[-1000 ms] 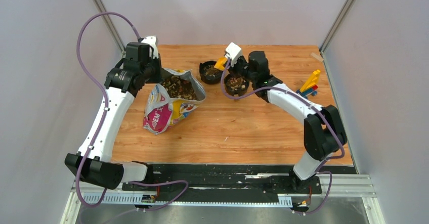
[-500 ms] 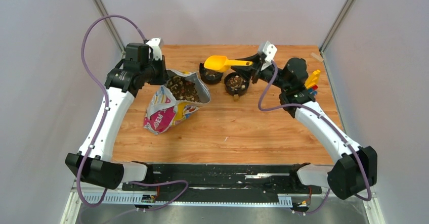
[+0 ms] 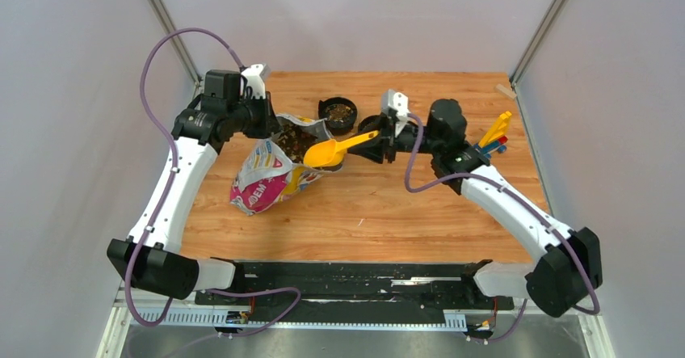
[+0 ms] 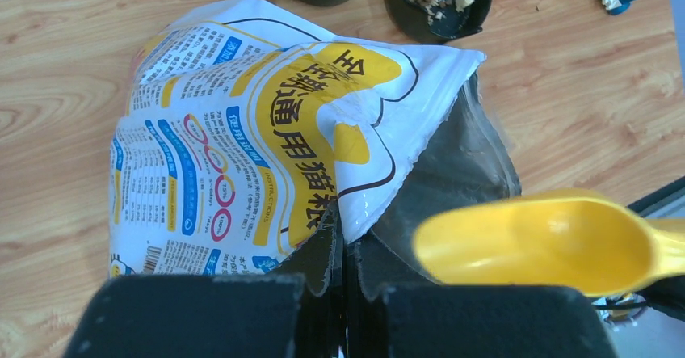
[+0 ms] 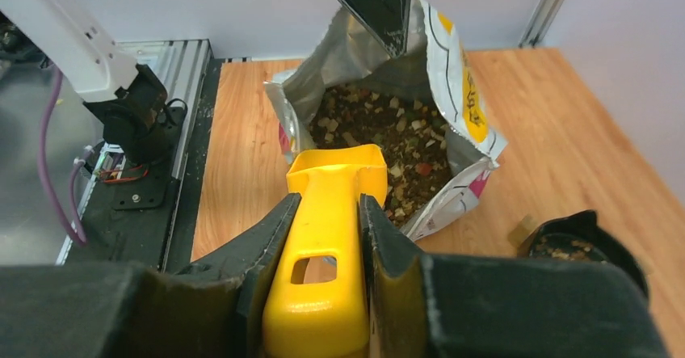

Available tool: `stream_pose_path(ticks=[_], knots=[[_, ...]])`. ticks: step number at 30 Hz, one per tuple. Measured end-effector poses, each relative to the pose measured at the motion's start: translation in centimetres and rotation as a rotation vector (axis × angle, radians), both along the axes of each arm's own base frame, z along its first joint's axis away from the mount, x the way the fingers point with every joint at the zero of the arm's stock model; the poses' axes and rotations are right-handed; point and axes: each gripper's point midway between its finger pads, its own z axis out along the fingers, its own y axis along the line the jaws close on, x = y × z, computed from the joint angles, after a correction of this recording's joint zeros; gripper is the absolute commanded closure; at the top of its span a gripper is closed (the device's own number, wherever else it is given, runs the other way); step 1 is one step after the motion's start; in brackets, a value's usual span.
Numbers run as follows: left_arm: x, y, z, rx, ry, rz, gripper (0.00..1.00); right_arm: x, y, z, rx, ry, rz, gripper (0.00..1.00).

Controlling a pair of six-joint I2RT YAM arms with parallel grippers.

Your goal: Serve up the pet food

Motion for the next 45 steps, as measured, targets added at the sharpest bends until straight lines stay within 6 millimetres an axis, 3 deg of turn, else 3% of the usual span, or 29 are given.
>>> stream_pose_path(ticks=[9,16,22,30,36,45], knots=[[-0.3,-0.6,-0.1,-0.017,0.014,-0.029,1.0,4.1,5.6,-4.9,-0.135,0.088,-0.07,1.0],[-0.3,-0.7,-0.2,-0.02,0.018,-0.034,1.0,4.3,10.0,-11.0,-0.272,0.046,-0.051,1.0],[-0.3,-0.7,-0.3,-0.015,0.017,-0.031,1.0,4.7,12.7,-12.8,-0.278,0.006,-0.016,1.0],[-0.1,-0.5,-0.3,-0.004,0.013,-0.019,1.0,4.3,12.7,-12.8,-0.127,0.07,0.011,1.0],[-0.2,-0.5,-0.3,-0.002,0.016,-0.02,1.0,3.5,11.5,-11.4,0.048,0.123,0.043,1.0],[0.2,0.1,-0.1,0.026,0.001,0.012,1.0,2.7,8.5,-8.2,0.263,0.055,0.035,1.0]])
